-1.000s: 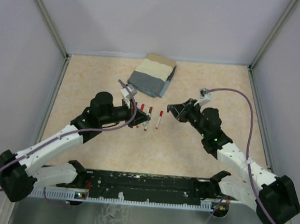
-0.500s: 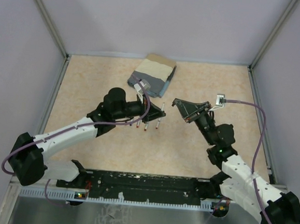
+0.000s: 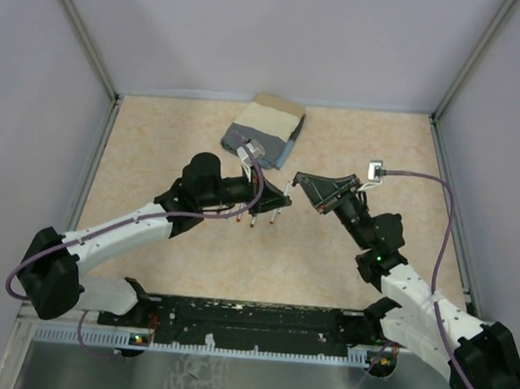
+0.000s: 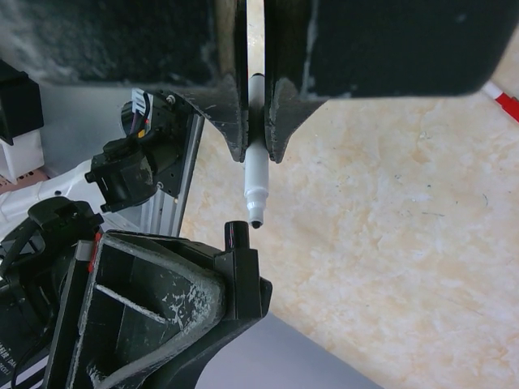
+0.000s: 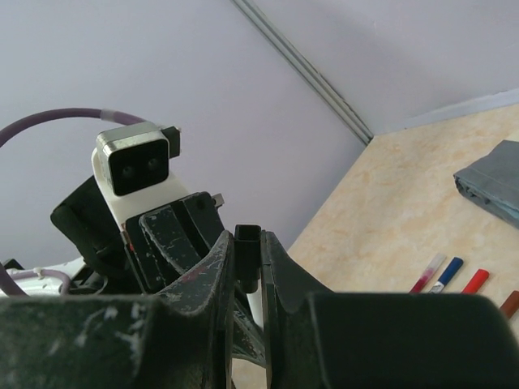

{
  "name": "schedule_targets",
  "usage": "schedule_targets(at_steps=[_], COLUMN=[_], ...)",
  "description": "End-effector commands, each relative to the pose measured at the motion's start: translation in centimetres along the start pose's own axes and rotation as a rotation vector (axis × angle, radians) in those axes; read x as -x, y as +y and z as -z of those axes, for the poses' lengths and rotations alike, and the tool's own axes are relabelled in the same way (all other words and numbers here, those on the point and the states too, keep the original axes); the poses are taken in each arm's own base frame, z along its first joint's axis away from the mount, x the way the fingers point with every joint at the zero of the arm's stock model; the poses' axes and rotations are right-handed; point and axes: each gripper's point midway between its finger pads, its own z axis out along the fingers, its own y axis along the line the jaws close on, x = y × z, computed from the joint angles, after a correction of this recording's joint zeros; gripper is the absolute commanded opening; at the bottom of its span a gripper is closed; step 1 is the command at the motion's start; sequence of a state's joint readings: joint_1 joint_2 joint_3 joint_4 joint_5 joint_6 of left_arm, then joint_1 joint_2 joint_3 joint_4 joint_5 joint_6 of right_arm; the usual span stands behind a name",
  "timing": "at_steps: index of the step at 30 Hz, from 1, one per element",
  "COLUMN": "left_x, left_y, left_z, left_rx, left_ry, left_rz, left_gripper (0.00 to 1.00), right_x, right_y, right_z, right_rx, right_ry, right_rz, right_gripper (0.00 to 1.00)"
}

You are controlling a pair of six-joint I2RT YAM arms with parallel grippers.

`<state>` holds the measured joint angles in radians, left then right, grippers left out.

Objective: Insert the pens into the pen caps
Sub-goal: Insert the pen cap onto the pen.

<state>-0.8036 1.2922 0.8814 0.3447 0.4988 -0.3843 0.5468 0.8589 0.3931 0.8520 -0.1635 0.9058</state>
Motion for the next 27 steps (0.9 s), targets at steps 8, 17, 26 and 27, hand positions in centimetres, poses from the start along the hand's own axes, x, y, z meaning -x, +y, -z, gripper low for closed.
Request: schedule_targets(at_steps=[8,17,26,27], left_x=[1.0,0.8,0.9,0.9], left_y=[-1.6,-1.8,-1.7,-1.7], left_z=[-0.8,-0.6,-0.6,-0.6], left_rx=[-0.075,-0.075,-0.069,-0.069], left_ry=[-0.015,-0.017,-0.023,-0.021], left_rz=[-0.038,-0.040,-0.040,-0.040], left_gripper=[0.00,0.00,0.00,0.00], right_x=[2.5,2.0,1.1,0.9], right_y=[3.5,2.9,2.5,2.4], right_z=[-0.7,-0.7,-0.5,-0.5], right_rx=[0.113,0.086,0.078,0.077], right_ry=[-0.063,-0.040,0.006,0.014], right_rz=[0.025,0.035,0.049,0.052], right_gripper=[0.00,0.00,0.00,0.00])
